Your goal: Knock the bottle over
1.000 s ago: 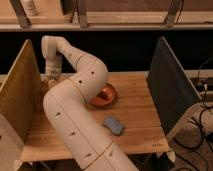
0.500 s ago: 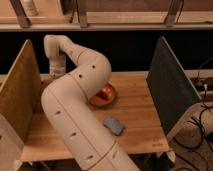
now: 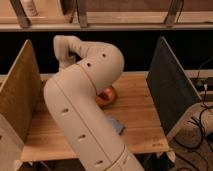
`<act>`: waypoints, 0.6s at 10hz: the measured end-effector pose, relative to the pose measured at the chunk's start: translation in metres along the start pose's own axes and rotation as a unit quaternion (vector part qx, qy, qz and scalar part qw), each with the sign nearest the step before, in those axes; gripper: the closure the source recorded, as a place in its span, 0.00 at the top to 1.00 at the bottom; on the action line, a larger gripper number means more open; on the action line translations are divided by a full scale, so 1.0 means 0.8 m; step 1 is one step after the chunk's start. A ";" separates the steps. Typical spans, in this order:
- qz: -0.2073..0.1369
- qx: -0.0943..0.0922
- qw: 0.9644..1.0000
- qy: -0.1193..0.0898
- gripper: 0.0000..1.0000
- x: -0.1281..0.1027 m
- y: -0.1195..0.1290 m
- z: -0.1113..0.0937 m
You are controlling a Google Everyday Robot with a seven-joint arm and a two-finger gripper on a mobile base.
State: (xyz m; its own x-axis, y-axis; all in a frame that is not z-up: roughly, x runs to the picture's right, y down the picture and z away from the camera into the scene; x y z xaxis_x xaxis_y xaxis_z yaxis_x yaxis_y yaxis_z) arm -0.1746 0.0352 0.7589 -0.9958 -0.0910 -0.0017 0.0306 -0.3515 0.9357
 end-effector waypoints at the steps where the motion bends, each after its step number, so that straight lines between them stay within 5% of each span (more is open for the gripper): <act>1: 0.027 -0.005 1.000 -0.006 0.00 -0.024 -0.005 -0.005; 3: 0.094 -0.023 0.995 -0.025 0.00 -0.086 -0.013 -0.019; 6: 0.222 -0.089 0.970 -0.054 0.00 -0.199 -0.024 -0.066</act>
State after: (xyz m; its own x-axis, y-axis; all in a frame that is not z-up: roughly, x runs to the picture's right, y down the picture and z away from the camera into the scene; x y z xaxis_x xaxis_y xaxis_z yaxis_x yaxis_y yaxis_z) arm -0.0118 0.0068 0.7227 -0.8842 -0.1762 0.4325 0.4627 -0.4567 0.7599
